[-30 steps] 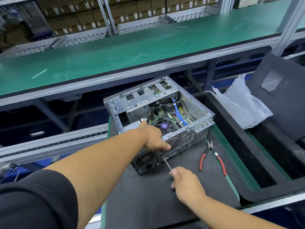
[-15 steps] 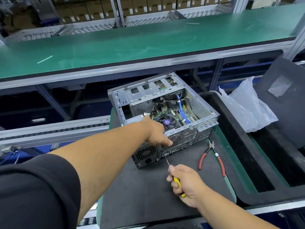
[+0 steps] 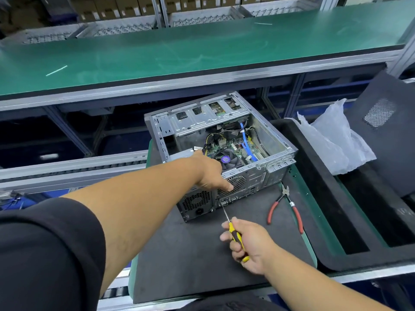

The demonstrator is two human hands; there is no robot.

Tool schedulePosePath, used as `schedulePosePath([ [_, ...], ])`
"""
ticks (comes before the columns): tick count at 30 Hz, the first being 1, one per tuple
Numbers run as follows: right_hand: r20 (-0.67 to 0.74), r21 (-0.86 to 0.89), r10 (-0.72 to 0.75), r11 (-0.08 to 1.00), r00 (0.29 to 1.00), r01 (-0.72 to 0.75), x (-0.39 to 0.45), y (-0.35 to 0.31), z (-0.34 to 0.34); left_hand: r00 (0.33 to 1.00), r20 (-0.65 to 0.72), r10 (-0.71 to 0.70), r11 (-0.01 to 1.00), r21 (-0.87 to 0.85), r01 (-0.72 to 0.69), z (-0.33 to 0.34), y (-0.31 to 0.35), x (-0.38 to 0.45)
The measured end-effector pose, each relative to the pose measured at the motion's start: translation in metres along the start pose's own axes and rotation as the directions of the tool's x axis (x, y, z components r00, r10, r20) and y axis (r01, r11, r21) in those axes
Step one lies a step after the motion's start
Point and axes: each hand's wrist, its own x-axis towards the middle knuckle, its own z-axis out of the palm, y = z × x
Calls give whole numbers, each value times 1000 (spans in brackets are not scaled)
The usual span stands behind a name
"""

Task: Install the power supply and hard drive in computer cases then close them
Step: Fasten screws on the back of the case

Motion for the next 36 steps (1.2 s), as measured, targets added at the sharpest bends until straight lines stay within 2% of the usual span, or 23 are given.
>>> schedulePosePath([
  [1,-58,-201,-118,974,991,105,2,3,1,1000,-4,0,1000,-1,0,0,0,0],
  [3,-136,-610,-412,751,901,251,6,10,3,1000,-8,5,1000,1,-5,0,0,-1],
  [5,-132,-686,-515,664,847,297,10,10,2,1000,-14,10,1000,5,-10,-1,0,-2],
  [8,-61,-163,-173,973,983,161,7,2,1,1000,-22,13,1000,15,-12,-2,1,-4],
  [10,69,174,38,984,997,-50,1,-2,3,1000,-17,15,1000,7,-15,-1,1,-4],
  [11,80,193,37,980,996,-52,0,-3,2,1000,-15,15,1000,1,-15,-1,2,-4],
  [13,-24,-148,-128,981,992,123,-4,-2,3,1000,-18,13,1000,3,-13,-2,1,-4],
  [15,-125,-696,-395,688,910,204,-5,2,3,1000,-10,13,1000,11,-13,-3,1,-5],
  [16,-117,-857,-511,486,851,174,-4,2,2,1000,-9,16,1000,16,-16,-4,2,-5],
  [17,-108,-906,-561,395,821,151,-1,3,3,1000,-12,19,1000,19,-19,-4,2,-5],
  [18,-119,-873,-522,460,845,161,-1,0,5,1000,-14,21,1000,21,-21,-5,2,-6],
  [19,-156,-708,-390,685,908,172,1,-5,6,1000,-13,22,999,24,-21,-5,2,-6],
  [20,-135,-386,-151,918,979,89,0,-11,8,1000,-13,22,999,28,-22,-4,2,-6],
  [21,-50,-88,50,995,997,-54,-3,-15,9,1000,-12,22,999,31,-22,-4,2,-6],
  [23,14,64,119,991,993,-119,-3,-15,6,1000,-10,23,999,36,-23,-4,3,-6],
  [25,-114,-266,-122,960,986,88,-5,-8,6,1000,-8,22,999,40,-22,-5,3,-5],
  [26,-165,-468,-292,864,942,186,-4,-2,7,1000,-8,23,999,40,-23,-5,3,-6],
  [28,-167,-652,-517,697,839,300,0,3,8,1000,-8,25,999,42,-25,-5,3,-6],
  [29,-149,-649,-522,693,840,315,1,4,10,1000,-5,27,999,45,-27,-4,3,-6],
  [31,-139,-400,-337,879,931,258,1,1,10,1000,-7,30,998,53,-30,-4,3,-6],
  [32,-77,-123,-150,983,986,140,-1,-4,8,999,-8,32,998,54,-31,-4,2,-6],
  [34,115,327,104,935,988,-136,-5,-10,4,999,-4,34,998,55,-34,-4,1,-5],
  [36,119,253,61,963,991,-90,-5,-8,3,999,-3,34,998,61,-34,-4,1,-5],
])
